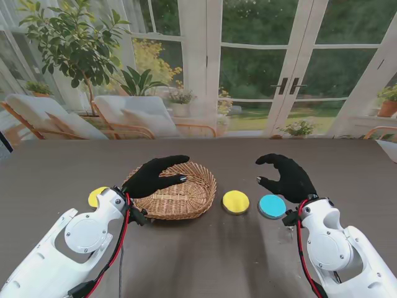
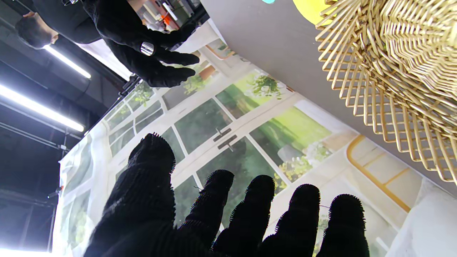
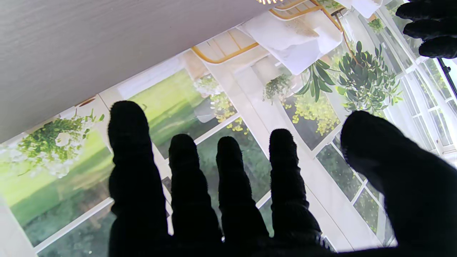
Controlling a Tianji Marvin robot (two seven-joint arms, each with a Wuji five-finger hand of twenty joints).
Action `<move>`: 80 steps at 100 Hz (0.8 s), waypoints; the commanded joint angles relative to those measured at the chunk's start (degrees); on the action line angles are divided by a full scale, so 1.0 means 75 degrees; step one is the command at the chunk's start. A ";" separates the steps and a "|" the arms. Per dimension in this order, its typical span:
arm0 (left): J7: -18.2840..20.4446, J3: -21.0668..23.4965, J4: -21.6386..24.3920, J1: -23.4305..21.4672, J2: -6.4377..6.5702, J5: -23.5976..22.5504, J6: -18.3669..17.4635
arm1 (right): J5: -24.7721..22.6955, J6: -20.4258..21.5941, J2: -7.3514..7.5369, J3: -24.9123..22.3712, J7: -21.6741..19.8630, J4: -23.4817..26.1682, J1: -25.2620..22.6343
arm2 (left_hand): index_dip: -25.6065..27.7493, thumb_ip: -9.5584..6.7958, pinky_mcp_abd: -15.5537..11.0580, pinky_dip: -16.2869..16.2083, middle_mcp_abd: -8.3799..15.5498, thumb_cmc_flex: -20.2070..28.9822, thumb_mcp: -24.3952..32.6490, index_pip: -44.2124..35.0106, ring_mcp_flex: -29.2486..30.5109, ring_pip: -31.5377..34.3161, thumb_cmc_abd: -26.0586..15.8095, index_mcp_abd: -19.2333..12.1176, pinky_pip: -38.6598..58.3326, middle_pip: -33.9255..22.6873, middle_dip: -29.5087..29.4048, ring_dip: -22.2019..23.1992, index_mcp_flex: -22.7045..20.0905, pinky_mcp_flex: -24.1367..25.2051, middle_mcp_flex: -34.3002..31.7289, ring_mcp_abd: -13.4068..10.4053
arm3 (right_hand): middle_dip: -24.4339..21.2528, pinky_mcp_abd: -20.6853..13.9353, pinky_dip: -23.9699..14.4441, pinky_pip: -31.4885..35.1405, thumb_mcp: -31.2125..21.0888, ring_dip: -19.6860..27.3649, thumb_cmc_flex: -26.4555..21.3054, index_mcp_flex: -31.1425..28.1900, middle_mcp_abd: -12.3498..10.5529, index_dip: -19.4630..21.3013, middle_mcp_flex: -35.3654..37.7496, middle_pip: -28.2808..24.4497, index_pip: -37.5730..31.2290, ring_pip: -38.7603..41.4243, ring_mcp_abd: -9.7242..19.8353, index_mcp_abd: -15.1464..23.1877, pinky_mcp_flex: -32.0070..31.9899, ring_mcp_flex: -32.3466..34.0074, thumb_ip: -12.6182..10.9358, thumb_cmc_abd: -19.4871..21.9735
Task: Stack culture dishes into a storage basket
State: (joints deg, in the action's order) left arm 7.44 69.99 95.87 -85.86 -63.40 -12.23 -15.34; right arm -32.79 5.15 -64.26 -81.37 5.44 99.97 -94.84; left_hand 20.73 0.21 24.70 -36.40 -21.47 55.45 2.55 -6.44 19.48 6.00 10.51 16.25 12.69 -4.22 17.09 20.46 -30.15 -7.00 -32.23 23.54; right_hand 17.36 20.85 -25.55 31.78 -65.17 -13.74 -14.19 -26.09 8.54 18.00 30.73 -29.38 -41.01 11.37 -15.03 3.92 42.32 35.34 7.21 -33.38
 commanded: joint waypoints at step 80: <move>-0.0149 0.2330 0.0709 -0.1464 0.0217 -0.3407 0.0892 | -0.0054 0.0134 0.0037 -0.0062 -0.0329 0.0392 -0.0282 | -0.0249 -0.0099 -0.0215 -0.0426 0.0434 -0.0244 -0.0045 0.0426 -0.0228 0.0035 0.0205 -0.0373 0.0120 0.0208 -0.0076 0.0158 0.0968 -0.0013 0.0924 -0.0401 | -0.0093 0.0036 -0.0485 -0.0351 0.0329 -0.0082 0.0142 0.0028 -0.0002 -0.0120 0.0000 -0.0006 -0.0051 -0.0046 0.0076 0.0073 -0.3430 0.0065 -0.0080 -0.0043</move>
State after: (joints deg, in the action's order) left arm 6.06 86.90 103.49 -96.80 -62.16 -38.20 -9.31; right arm -33.22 6.26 -63.91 -82.25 4.17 102.42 -96.78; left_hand 19.43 0.21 24.69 -38.09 -19.48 54.38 2.32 -4.48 19.44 6.07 10.59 14.68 13.44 -3.57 17.39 21.19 -24.95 -7.80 -27.72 21.86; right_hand 17.36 20.85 -26.73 31.40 -65.17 -13.74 -14.19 -26.10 8.54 17.99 30.73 -29.38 -41.01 11.37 -15.03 3.92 42.32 35.34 7.21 -33.38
